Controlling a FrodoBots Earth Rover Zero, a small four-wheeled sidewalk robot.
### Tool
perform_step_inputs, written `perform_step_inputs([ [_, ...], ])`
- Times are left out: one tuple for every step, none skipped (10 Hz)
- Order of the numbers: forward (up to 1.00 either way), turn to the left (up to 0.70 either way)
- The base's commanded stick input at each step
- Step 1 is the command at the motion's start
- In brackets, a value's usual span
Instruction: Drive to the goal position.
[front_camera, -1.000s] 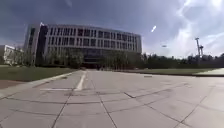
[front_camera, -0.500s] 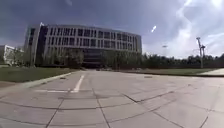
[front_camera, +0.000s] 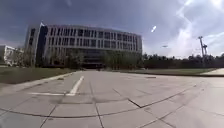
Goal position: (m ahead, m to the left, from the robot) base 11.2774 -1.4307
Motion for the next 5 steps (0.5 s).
perform_step_inputs([
  [0.5, 0.0],
  [0.5, 0.0],
  [0.5, 0.0],
  [0.5, 0.0],
  [0.5, 0.0],
])
